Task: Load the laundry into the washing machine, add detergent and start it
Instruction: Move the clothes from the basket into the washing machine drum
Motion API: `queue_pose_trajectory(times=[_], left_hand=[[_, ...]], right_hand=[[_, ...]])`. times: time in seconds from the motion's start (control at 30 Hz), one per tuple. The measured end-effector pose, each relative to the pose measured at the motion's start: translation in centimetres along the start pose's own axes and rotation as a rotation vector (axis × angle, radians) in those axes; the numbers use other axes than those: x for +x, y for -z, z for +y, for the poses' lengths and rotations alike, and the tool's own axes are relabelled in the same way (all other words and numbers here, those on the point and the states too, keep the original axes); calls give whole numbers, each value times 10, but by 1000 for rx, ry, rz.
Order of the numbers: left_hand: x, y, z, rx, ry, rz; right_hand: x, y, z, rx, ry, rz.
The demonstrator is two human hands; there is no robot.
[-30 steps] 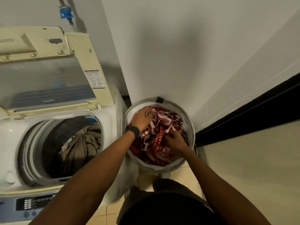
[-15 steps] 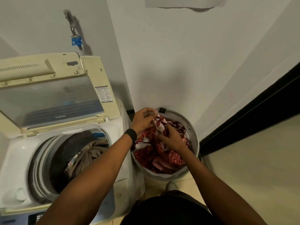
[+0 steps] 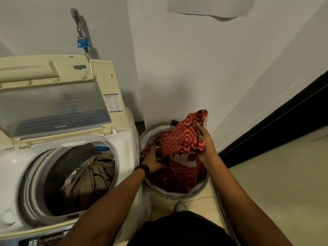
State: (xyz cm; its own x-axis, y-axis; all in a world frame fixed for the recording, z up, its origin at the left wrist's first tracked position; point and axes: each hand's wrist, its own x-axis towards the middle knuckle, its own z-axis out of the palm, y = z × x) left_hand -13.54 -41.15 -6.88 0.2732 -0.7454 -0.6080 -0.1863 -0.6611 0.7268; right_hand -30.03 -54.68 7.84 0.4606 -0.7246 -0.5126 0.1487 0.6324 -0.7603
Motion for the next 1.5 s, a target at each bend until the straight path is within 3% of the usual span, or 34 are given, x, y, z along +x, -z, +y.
queue_pose_trajectory(times=[0.2, 0.4, 0.47, 0.67, 0.77, 0.87, 0.93, 1.0, 1.1, 1.27, 1.4, 1.5], left_hand=[[31, -18, -43, 66, 100, 53], [32, -37, -14, 254, 48, 184], [35, -34, -7, 152, 27, 262], [27, -2, 24, -333, 63, 137], [16, -4, 12, -141, 26, 65], [3, -19, 1, 241, 99, -118], [3, -28, -4, 441, 101, -36], [4, -25, 2, 487, 28, 137], [0, -1, 38, 257, -58, 357], [-16, 48, 115, -274, -151, 657], [-19, 66, 140, -485, -189, 742], [-23, 57, 152, -577, -199, 692]], right_hand=[[-8, 15, -37, 58, -33, -57], [-4, 19, -53, -24, 60, 10], [2, 22, -53, -85, 115, 49], [17, 22, -34, -219, 110, -40], [24, 17, -29, -241, 127, -53], [31, 20, -24, -334, 187, 16], [33, 27, -19, -469, 284, 59], [34, 36, -15, -565, 367, 71], [34, 45, -10, -702, 442, 82], [44, 59, 14, -1013, 529, -98], [61, 77, 41, -1349, 436, -205], [63, 78, 36, -1501, 275, -427]])
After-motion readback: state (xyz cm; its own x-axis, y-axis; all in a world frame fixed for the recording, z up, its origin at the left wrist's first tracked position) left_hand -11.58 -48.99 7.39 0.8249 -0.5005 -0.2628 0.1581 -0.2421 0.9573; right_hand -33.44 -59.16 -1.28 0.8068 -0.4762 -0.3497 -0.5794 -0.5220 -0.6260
